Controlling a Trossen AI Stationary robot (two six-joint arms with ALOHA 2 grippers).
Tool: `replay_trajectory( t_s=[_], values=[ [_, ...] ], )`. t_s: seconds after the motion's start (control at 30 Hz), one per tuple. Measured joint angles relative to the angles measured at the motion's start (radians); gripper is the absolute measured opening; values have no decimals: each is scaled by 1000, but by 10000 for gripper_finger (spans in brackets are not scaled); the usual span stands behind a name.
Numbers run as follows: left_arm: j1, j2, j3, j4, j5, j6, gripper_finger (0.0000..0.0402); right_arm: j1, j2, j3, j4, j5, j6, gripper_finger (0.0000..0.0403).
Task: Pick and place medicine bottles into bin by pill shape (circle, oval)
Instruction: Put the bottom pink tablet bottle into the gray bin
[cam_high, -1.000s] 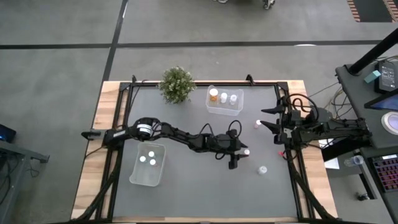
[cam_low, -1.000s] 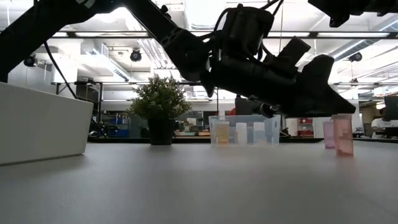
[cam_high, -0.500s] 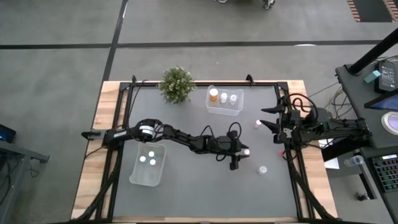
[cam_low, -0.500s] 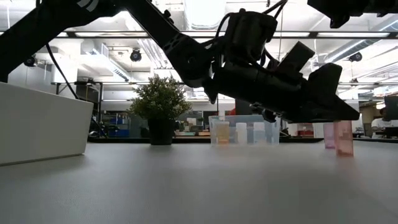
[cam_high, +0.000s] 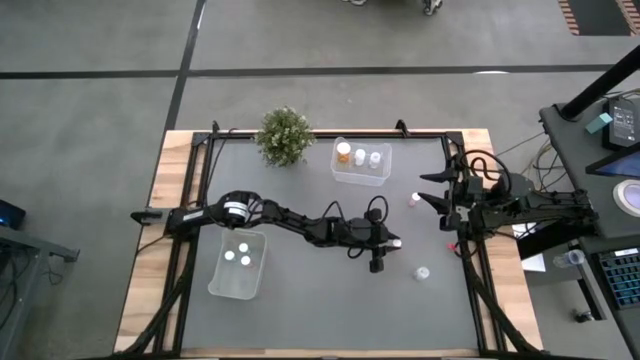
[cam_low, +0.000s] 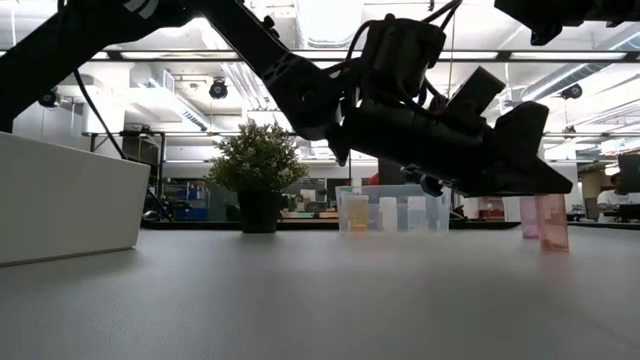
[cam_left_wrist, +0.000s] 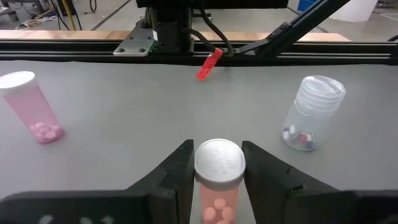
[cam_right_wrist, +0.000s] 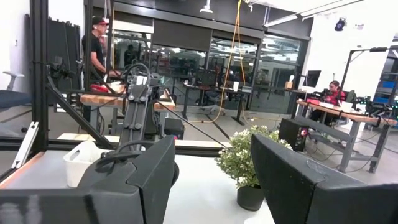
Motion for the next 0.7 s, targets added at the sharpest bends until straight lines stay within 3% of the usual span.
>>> replay_trajectory(
  t_s=[0.13, 0.23, 0.43, 0.7],
  values=[
    [-12, -25, -2, -51, -10, 24, 103, 0, 0, 0, 0, 0, 0, 205],
    [-30, -81, -3, -168, -88, 77, 104, 0, 0, 0, -2, 0, 0, 205],
    [-67, -251, -26, -457, -239, 151, 104, 0, 1, 0, -1, 1, -3, 205],
    [-149, -534, -175, -762, -439, 111, 105, 0, 2, 0, 0, 1, 0, 205]
  ],
)
